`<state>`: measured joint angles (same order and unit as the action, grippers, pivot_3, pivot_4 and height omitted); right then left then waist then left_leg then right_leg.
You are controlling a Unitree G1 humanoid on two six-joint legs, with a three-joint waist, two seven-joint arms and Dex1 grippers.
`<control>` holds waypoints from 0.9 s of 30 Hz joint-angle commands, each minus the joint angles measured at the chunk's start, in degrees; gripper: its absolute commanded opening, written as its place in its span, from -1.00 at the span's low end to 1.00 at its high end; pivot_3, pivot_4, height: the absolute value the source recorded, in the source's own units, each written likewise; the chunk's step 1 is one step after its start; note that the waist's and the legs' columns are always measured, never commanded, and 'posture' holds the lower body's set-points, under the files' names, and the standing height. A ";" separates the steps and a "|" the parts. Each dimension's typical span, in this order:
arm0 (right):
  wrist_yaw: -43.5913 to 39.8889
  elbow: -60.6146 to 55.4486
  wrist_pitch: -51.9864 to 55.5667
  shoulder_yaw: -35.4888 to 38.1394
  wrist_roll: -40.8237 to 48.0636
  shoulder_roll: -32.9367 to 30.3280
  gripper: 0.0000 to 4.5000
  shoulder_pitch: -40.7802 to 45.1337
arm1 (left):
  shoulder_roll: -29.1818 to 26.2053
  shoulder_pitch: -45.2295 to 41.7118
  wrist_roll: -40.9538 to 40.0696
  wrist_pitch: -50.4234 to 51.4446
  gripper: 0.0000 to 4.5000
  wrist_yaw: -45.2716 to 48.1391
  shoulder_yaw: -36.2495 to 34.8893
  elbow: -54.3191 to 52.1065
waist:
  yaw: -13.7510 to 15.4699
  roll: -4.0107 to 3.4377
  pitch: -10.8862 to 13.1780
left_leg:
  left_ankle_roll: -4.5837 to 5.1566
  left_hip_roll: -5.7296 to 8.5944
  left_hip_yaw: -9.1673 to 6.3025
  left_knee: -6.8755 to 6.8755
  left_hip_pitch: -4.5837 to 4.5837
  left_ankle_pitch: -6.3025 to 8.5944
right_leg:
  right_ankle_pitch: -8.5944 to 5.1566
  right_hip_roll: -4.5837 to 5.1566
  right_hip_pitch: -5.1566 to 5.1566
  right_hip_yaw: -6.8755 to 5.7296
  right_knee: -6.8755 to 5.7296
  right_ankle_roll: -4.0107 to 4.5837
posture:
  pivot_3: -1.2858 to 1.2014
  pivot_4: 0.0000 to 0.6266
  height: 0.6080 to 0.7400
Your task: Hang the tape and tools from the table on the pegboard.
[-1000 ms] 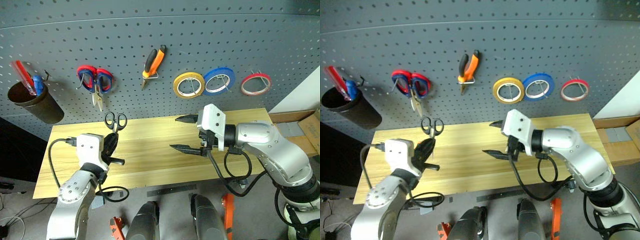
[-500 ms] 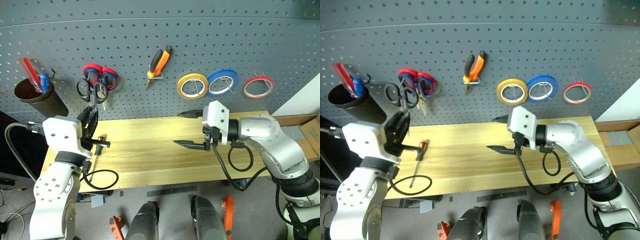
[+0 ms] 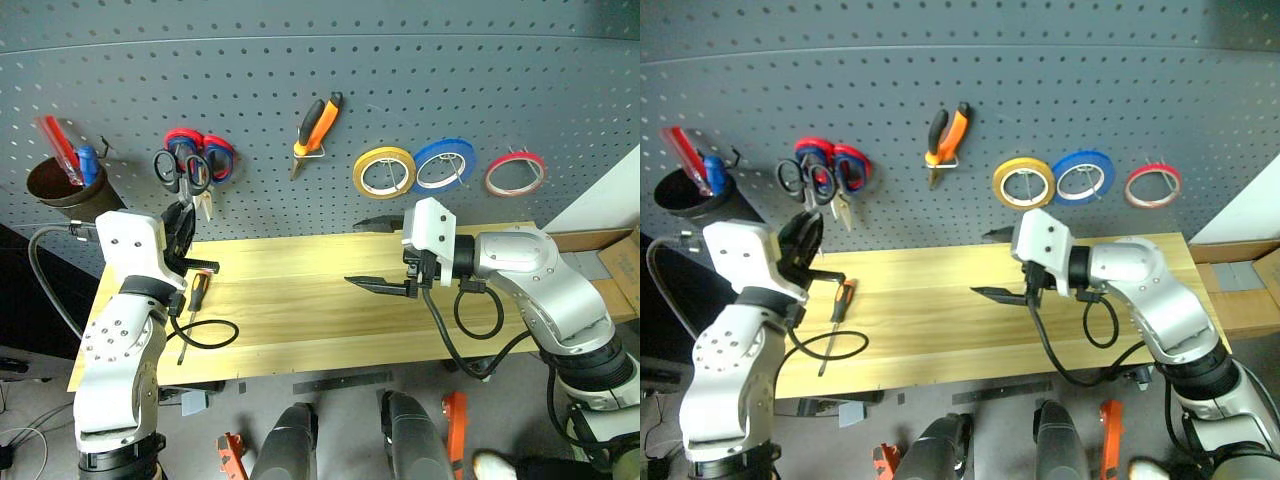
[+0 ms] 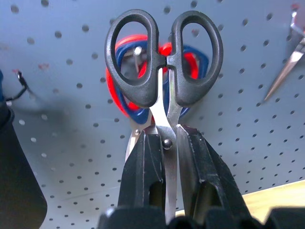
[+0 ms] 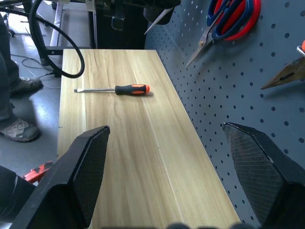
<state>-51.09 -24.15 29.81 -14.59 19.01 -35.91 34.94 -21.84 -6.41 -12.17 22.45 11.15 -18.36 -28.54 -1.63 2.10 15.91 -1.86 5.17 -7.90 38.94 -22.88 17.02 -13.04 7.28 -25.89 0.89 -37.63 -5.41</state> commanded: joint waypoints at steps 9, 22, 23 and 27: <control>1.78 -3.57 0.49 2.14 0.49 0.78 0.74 0.86 | 0.42 0.41 -3.50 0.65 -0.18 1.85 -0.11 -0.89 | -0.04 0.00 0.00 | 0.00 -0.01 0.00 0.00 0.00 0.00 | 0.00 0.00 0.00 0.00 0.00 0.00 | -0.01 -0.18 1.00; 12.83 -8.22 17.39 -4.86 0.57 9.09 0.74 -2.43 | -6.73 9.37 -2.71 6.45 0.91 5.27 -4.31 11.31 | -0.31 -0.02 0.02 | 0.01 -0.24 -0.04 -0.01 0.08 0.00 | 0.06 -0.11 -0.03 0.05 -0.04 0.11 | -0.01 -0.11 1.00; 12.98 -8.36 17.41 -5.86 0.09 9.19 0.74 -2.35 | -7.08 9.74 -2.93 8.25 0.91 4.98 -4.59 12.41 | -0.29 -0.02 0.02 | 0.01 -0.24 -0.05 -0.01 0.08 0.00 | 0.06 -0.11 -0.03 0.04 -0.04 0.10 | -0.01 -0.10 1.00; 14.35 -7.13 18.23 -8.00 -1.07 11.23 0.74 -0.89 | -9.70 8.97 -3.05 15.64 0.91 5.25 -4.36 17.22 | -0.31 -0.01 0.03 | 0.01 -0.28 -0.07 -0.01 0.07 0.01 | 0.06 -0.15 -0.05 -0.04 -0.04 0.10 | -0.01 -0.08 1.00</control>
<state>-37.28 -29.98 48.07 -22.17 18.43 -25.38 32.70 -29.59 3.22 -15.25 35.87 16.00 -21.51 -11.66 -1.94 2.09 15.94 -1.86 4.85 -7.98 38.93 -22.81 17.03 -12.97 7.11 -25.94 0.83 -37.67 -5.30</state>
